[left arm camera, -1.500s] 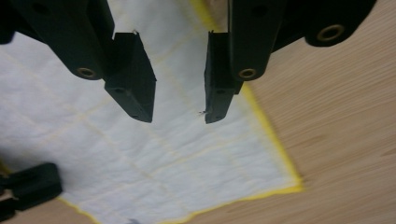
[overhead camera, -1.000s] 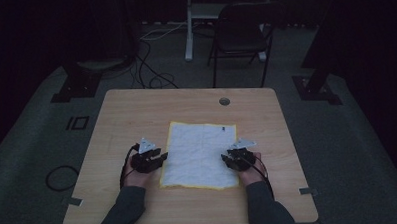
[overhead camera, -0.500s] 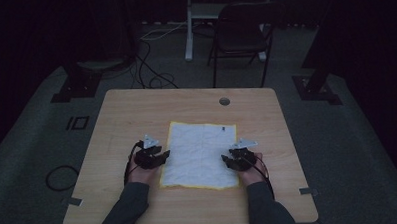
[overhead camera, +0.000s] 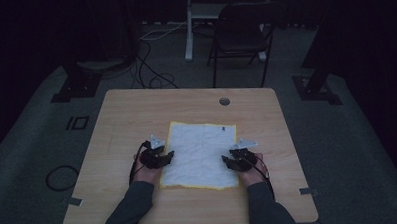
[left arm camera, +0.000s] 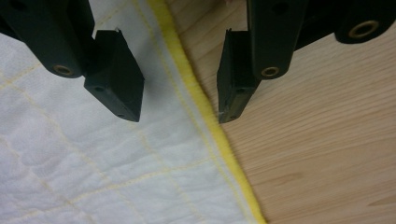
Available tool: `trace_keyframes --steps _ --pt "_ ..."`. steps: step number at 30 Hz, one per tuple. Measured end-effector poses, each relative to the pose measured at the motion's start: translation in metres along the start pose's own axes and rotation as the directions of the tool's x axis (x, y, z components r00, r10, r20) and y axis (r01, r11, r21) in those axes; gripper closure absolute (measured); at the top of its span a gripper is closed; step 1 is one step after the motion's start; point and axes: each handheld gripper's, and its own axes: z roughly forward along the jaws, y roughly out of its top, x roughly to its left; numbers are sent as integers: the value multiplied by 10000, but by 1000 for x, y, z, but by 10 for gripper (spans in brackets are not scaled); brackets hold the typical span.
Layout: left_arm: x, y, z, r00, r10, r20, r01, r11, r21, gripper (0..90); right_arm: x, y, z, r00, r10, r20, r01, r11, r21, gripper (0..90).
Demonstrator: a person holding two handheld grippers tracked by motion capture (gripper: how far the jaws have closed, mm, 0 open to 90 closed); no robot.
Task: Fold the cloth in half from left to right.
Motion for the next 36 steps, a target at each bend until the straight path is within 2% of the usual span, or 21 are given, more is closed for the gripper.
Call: trace_keyframes --steps 5,14,16,19,23,25,28,31,36 --pt "-5 1 2 10000 30 -88 -30 10000 -13 506 0 0 0 10000 -1 12 1 10000 8 549" --pt "-13 5 7 9998 176 17 -176 9998 4 510 0 0 0 10000 8 8 -8 10000 21 547" --pt "-15 5 7 9999 129 5 -129 9999 -17 524 0 0 0 10000 10 -2 -10 10000 24 547" --pt "-15 5 6 9999 112 25 -112 9999 -37 598 0 0 -1 10000 27 7 -27 10000 22 545" --pt "-13 6 4 9995 12 307 -15 10000 93 769 -1 1 -6 9999 39 93 -37 9999 -157 545" --pt "-11 5 4 9991 -38 411 33 9999 120 826 -2 1 -9 9998 138 115 -134 9995 -292 545" --pt "-8 5 3 9985 -187 512 180 9997 147 846 -5 0 -13 9997 211 157 -205 9992 -351 545" --pt "-4 3 1 9987 -256 438 250 9996 140 849 -8 -2 -15 9993 334 194 -327 9988 -357 546" --pt "10 -5 -8 9975 -646 272 645 9979 50 847 -8 -3 -14 9993 319 180 -312 9989 -348 545"
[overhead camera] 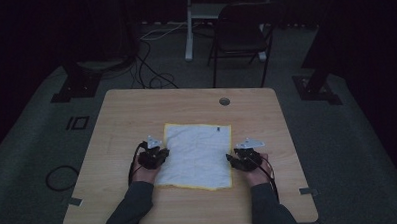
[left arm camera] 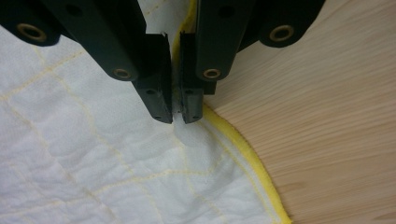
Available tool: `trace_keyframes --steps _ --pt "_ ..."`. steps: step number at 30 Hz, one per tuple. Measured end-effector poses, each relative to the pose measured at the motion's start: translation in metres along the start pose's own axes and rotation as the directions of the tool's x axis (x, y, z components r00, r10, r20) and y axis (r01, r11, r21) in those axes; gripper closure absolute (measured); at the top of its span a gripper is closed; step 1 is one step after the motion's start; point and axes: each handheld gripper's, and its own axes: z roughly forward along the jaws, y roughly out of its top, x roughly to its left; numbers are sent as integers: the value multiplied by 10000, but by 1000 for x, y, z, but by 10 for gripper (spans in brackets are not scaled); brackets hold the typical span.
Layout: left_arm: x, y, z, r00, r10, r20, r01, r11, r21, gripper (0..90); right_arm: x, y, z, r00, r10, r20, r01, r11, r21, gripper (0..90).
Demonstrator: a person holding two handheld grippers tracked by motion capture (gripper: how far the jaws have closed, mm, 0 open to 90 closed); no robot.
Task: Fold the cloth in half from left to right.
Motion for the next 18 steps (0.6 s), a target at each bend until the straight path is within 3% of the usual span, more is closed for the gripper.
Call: trace_keyframes --steps 6,12,18 --pt "17 -9 -12 9984 -497 -250 497 9988 -37 847 1 0 1 10000 -34 -4 34 10000 38 545" --pt "25 -13 -20 9965 -675 -490 678 9977 58 850 1 0 1 10000 -40 -16 41 10000 32 545" --pt "30 -15 -24 9941 -1017 -381 1021 9947 76 855 0 0 0 10000 18 -5 -18 10000 -6 546"
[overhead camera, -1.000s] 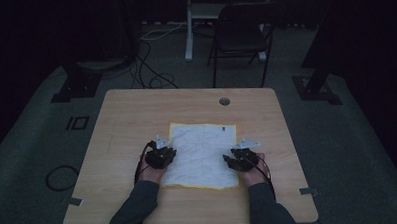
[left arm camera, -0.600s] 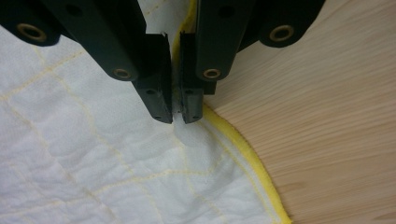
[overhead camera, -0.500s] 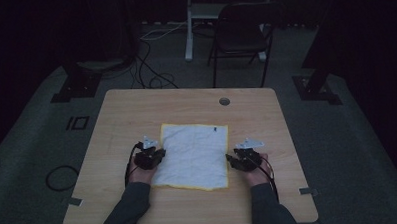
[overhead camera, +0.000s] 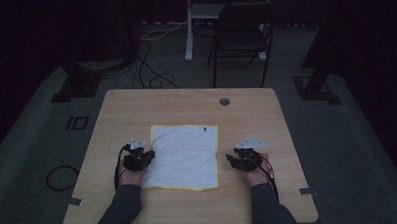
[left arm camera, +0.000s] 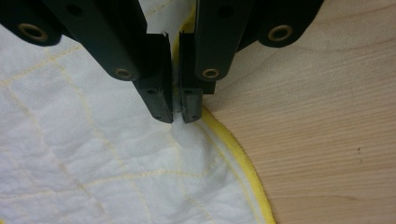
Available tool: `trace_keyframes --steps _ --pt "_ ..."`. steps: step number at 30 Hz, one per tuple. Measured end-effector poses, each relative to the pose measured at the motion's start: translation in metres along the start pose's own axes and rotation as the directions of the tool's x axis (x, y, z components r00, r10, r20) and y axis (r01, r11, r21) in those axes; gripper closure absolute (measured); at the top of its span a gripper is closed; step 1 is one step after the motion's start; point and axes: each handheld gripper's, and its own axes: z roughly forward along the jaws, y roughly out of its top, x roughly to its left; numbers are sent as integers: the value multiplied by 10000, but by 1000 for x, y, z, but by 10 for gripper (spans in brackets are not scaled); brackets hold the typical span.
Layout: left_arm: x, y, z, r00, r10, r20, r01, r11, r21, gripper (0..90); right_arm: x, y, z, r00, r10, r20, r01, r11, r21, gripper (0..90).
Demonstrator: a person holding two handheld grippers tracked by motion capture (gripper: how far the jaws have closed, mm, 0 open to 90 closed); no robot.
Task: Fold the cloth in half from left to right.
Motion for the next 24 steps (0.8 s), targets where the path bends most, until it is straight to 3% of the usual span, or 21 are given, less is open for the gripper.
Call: trace_keyframes --steps 11,24 --pt "-2 7 -11 9980 44 628 -4 9980 -625 860 1 0 1 10000 -39 -8 39 10000 29 546" --pt "-15 21 -21 9905 411 1315 -260 9931 -1144 861 0 0 1 10000 -35 -17 35 10000 31 546"
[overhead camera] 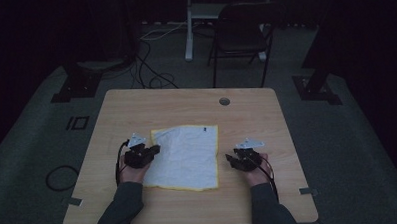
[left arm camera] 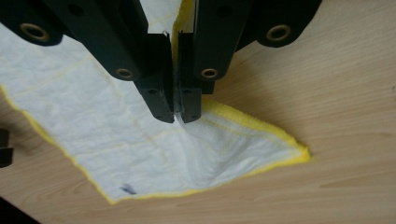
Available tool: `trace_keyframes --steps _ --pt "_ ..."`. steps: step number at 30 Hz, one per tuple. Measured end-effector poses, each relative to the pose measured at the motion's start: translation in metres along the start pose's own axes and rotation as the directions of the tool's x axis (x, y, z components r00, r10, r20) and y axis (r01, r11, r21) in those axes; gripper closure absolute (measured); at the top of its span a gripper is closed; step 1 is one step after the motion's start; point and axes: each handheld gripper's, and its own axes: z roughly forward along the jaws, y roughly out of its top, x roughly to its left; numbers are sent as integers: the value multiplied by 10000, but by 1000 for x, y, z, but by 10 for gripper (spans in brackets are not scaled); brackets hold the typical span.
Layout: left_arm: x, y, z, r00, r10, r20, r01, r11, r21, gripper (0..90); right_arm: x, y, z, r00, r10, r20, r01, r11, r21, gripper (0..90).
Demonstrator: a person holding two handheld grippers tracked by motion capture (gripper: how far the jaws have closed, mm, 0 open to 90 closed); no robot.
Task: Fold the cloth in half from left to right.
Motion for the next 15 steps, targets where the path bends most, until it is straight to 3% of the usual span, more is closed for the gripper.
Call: trace_keyframes --steps 15 --pt "-24 18 -2 9961 594 658 -573 9978 -329 861 0 0 0 10000 8 -19 -8 10000 10 547"
